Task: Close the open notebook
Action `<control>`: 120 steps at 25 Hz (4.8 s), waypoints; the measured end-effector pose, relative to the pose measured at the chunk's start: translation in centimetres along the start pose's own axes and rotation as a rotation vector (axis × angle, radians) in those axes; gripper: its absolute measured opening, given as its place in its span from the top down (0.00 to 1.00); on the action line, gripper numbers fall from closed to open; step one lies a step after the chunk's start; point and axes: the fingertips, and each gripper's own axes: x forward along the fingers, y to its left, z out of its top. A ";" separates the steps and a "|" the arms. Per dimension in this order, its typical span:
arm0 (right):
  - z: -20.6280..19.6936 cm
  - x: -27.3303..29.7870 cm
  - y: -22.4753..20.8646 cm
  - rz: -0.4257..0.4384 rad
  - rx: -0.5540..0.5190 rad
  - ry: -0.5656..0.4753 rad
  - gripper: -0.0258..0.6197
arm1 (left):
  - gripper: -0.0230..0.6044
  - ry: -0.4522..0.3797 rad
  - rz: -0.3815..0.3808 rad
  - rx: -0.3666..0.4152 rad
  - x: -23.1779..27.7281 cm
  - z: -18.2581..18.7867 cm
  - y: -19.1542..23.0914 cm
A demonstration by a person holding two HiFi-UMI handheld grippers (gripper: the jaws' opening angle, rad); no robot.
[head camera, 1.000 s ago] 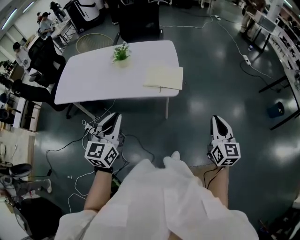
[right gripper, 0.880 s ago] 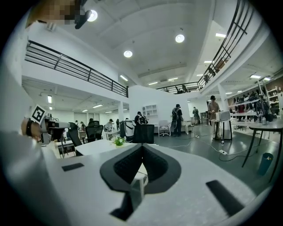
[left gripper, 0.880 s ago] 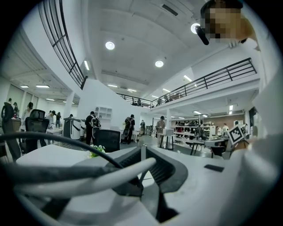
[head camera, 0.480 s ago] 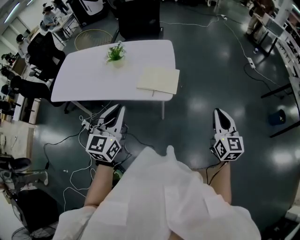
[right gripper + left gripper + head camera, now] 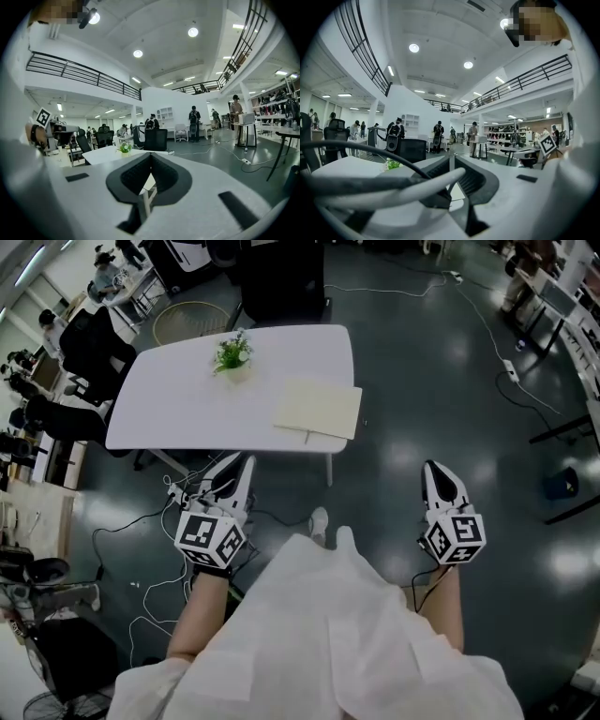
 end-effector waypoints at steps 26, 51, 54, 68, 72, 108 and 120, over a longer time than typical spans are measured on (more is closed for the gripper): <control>-0.1 24.2 1.9 -0.034 0.056 0.103 0.85 | 0.91 0.058 -0.078 0.006 15.5 -0.1 19.4; -14.0 33.1 1.4 -0.160 0.185 0.422 0.76 | 0.91 0.138 -0.218 -0.008 22.2 -4.4 26.1; -16.1 33.6 1.1 -0.148 0.224 0.475 0.74 | 0.91 0.147 -0.223 -0.013 22.8 -4.5 25.2; -24.3 34.9 -1.5 -0.120 0.323 0.705 0.69 | 0.91 0.232 -0.244 -0.029 25.3 -6.8 22.4; -25.6 34.5 -1.7 -0.115 0.374 0.747 0.69 | 0.91 0.244 -0.251 -0.034 25.8 -7.0 21.7; -17.0 35.1 2.9 -0.020 0.392 0.586 0.79 | 0.91 0.216 -0.217 -0.042 22.1 -7.0 25.0; -12.0 38.6 10.5 0.068 0.175 0.545 0.80 | 0.91 0.197 -0.204 -0.049 20.4 -6.6 26.6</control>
